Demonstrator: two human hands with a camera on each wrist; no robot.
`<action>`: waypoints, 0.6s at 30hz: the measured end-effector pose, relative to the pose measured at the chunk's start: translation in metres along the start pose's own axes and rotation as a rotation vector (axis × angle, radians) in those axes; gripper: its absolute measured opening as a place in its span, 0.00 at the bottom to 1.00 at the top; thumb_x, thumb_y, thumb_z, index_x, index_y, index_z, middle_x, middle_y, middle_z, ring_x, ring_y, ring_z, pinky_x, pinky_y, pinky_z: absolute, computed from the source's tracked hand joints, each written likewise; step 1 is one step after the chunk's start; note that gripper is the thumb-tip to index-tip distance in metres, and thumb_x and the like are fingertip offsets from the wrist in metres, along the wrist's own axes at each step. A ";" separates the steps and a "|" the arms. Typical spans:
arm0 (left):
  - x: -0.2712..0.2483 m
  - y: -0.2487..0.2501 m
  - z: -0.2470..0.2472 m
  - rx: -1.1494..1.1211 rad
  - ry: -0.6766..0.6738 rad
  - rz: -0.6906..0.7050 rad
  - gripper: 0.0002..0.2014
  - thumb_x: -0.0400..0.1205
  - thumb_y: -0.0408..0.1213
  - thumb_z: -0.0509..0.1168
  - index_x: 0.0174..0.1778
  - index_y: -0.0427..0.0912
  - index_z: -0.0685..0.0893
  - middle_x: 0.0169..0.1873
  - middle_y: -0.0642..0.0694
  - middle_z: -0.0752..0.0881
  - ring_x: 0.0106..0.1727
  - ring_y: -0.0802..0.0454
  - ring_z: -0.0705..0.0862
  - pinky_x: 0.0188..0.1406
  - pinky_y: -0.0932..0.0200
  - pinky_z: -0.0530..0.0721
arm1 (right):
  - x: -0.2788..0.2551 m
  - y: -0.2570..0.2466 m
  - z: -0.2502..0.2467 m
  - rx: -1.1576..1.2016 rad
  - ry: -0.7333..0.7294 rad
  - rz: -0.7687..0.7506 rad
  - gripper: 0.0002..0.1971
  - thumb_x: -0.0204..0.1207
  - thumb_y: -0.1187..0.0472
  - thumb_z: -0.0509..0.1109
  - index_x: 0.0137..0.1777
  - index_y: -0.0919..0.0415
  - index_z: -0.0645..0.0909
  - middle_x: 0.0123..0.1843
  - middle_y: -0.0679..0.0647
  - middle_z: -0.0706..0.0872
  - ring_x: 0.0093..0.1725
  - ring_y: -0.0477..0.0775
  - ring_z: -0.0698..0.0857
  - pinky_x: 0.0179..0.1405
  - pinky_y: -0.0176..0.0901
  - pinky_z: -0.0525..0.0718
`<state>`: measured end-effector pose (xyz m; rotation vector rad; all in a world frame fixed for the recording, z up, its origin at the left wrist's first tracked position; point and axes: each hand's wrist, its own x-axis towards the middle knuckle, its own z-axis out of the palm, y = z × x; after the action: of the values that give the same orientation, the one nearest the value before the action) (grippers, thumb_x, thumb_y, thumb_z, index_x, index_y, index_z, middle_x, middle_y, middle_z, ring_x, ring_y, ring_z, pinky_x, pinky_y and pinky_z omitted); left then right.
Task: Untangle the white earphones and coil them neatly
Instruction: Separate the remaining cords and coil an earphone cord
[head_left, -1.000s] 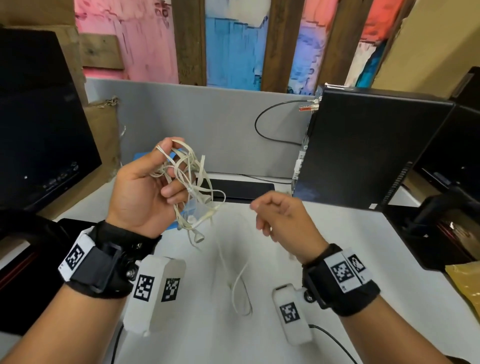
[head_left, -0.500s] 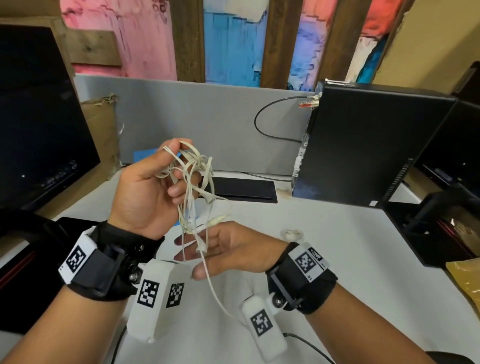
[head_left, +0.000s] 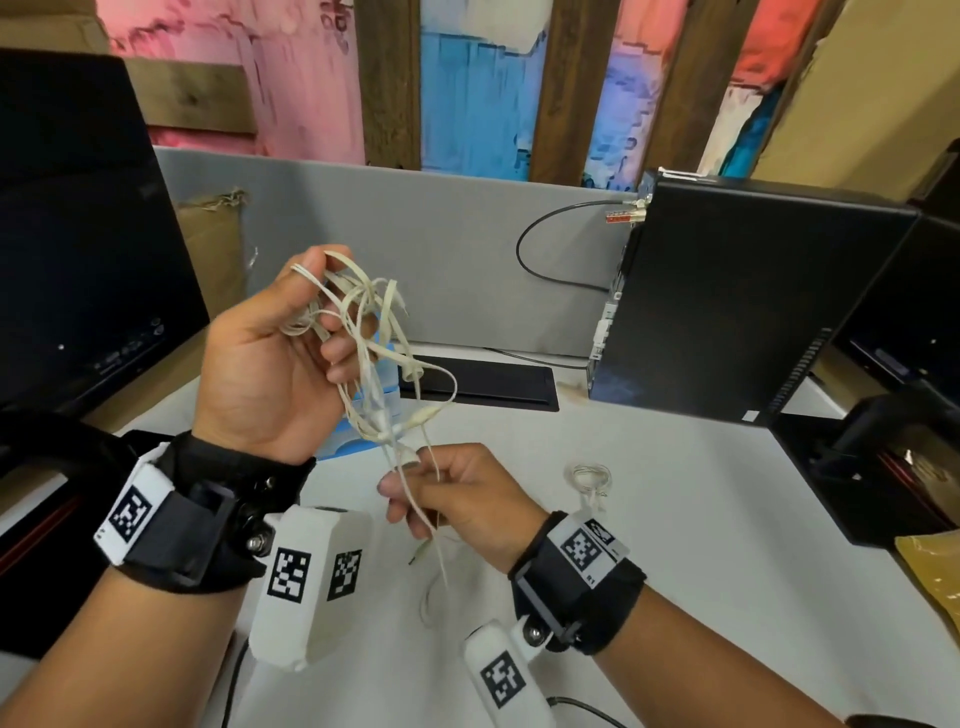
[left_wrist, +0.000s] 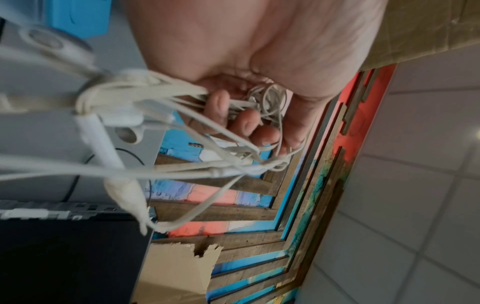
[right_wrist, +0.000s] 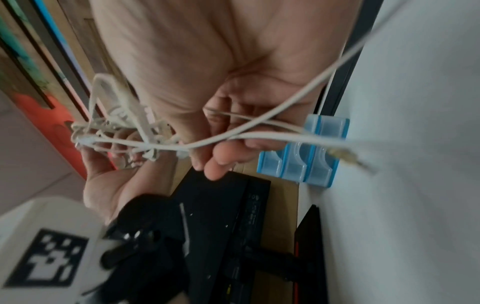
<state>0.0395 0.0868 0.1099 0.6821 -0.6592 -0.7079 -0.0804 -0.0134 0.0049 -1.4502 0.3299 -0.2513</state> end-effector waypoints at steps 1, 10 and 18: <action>0.001 0.003 -0.002 -0.011 0.003 0.018 0.10 0.80 0.44 0.60 0.39 0.48 0.86 0.25 0.52 0.70 0.24 0.59 0.66 0.23 0.64 0.58 | 0.001 0.003 -0.005 0.008 0.039 -0.001 0.05 0.78 0.70 0.73 0.41 0.65 0.86 0.31 0.54 0.88 0.25 0.45 0.82 0.30 0.33 0.81; 0.011 0.030 -0.025 -0.019 -0.182 0.143 0.08 0.82 0.47 0.61 0.42 0.50 0.84 0.27 0.56 0.72 0.27 0.59 0.65 0.24 0.64 0.59 | 0.003 0.032 -0.069 -0.243 0.444 0.078 0.12 0.76 0.69 0.75 0.31 0.66 0.81 0.33 0.61 0.85 0.32 0.55 0.85 0.34 0.39 0.84; 0.009 0.015 -0.016 0.144 -0.056 0.151 0.07 0.81 0.43 0.62 0.43 0.47 0.84 0.30 0.52 0.77 0.28 0.56 0.67 0.24 0.61 0.59 | -0.003 0.048 -0.073 -0.605 0.228 0.115 0.08 0.73 0.53 0.79 0.46 0.56 0.88 0.42 0.55 0.90 0.40 0.47 0.86 0.50 0.49 0.85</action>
<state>0.0623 0.0936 0.1141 0.7384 -0.8096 -0.5453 -0.1113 -0.0747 -0.0488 -1.9929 0.7170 -0.2346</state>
